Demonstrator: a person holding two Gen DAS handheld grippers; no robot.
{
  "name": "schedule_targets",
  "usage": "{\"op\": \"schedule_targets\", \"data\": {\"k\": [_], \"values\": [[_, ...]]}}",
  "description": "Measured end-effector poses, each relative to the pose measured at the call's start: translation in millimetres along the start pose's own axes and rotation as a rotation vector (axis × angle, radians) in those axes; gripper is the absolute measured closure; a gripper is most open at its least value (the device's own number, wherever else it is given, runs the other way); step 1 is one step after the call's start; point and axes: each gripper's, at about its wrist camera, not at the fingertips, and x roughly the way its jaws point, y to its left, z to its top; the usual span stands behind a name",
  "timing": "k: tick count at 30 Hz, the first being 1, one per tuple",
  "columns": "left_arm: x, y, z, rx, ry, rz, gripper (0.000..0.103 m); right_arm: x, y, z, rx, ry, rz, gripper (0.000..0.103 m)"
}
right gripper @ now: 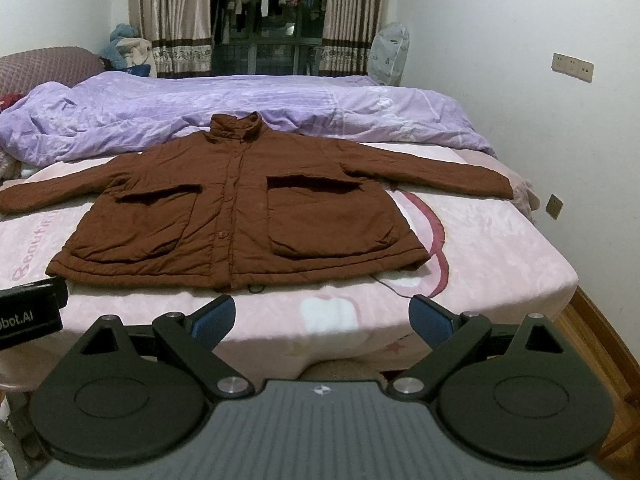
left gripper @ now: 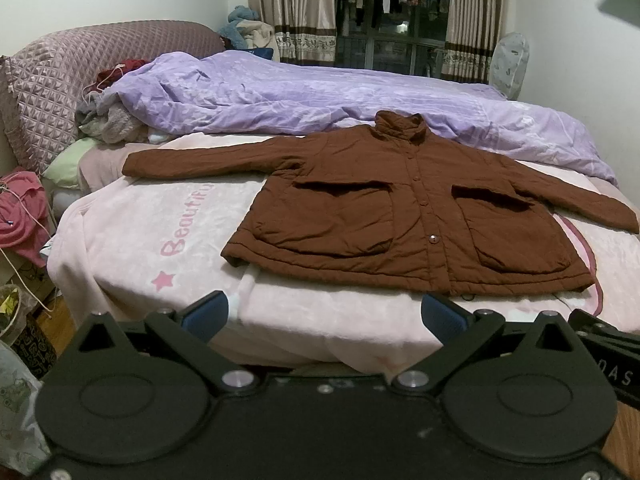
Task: Fold large clothes
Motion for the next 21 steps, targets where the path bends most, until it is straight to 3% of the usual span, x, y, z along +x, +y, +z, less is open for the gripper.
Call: {"op": "schedule_targets", "data": {"k": [21], "values": [[2.0, -0.5, -1.3, 0.006, 0.003, 0.003, 0.000, 6.0, -3.3, 1.9, -0.004, 0.008, 0.002, 0.000]]}}
